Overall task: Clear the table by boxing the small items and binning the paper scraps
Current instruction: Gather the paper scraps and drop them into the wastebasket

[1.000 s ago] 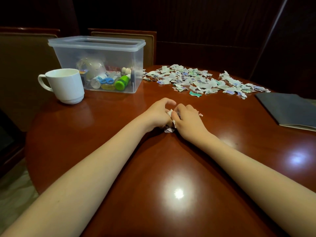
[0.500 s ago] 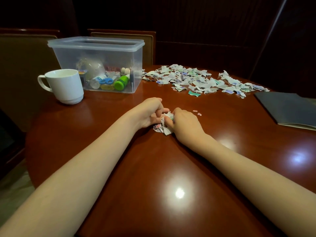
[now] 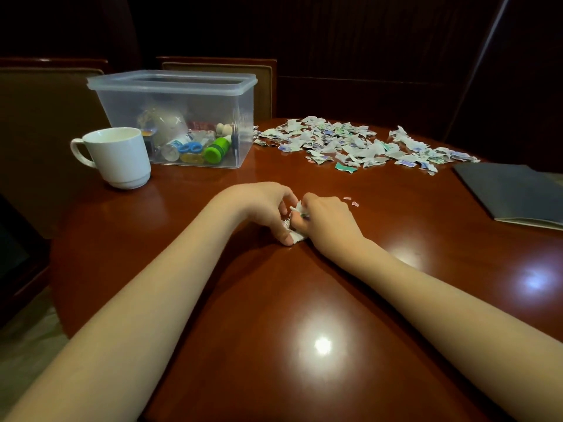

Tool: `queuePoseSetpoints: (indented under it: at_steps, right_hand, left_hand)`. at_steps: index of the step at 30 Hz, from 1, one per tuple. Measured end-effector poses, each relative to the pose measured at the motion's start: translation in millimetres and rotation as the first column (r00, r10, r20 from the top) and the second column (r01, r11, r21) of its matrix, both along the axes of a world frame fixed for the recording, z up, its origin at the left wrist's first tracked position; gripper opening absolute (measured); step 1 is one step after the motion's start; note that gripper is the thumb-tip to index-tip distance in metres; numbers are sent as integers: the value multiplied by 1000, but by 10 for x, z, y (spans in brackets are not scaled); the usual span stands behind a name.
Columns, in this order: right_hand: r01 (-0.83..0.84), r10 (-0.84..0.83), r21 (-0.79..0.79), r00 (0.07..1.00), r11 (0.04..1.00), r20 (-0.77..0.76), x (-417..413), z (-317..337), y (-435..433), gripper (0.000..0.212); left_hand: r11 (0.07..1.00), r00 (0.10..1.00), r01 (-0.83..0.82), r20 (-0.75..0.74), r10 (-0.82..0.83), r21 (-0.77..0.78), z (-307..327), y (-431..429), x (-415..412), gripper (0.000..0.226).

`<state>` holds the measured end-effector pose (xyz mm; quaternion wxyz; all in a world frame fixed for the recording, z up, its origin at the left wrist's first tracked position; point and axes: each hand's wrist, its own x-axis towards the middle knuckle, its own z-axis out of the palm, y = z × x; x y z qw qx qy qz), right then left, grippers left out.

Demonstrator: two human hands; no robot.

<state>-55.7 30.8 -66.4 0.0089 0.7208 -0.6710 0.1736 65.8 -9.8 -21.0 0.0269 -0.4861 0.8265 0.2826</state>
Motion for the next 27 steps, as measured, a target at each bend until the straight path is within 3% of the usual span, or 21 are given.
queuePoseSetpoints:
  at_steps: [3, 7, 11, 19, 22, 24, 27]
  right_hand:
    - [-6, 6, 20, 1000, 1000, 16, 13, 12, 16, 20]
    - [52, -52, 5, 997, 999, -52, 45, 18, 29, 40]
    - [62, -61, 25, 997, 998, -54, 71, 29, 44, 45]
    - [-4, 4, -14, 999, 1000, 43, 116, 19, 61, 23]
    - [-11, 12, -8, 976, 1000, 218, 112, 33, 74, 18]
    - [-8, 5, 9, 952, 1000, 305, 99, 39, 68, 20]
    - [-17, 0, 63, 966, 998, 258, 106, 51, 45, 31]
  left_hand:
    - [994, 999, -26, 20, 28, -108, -33, 30, -75, 64]
    - [996, 999, -42, 1, 42, -85, -42, 23, -70, 39]
    - [995, 999, -47, -8, 46, -85, -52, 22, -62, 25]
    - [991, 999, -39, 0, 40, -126, -65, 7, -59, 18]
    - [976, 999, -38, -1, 39, -216, -80, 18, -72, 19]
    - [970, 999, -38, -24, 33, -242, -95, 21, -78, 21]
    - [974, 997, -56, -54, 45, -219, -111, -1, -61, 27]
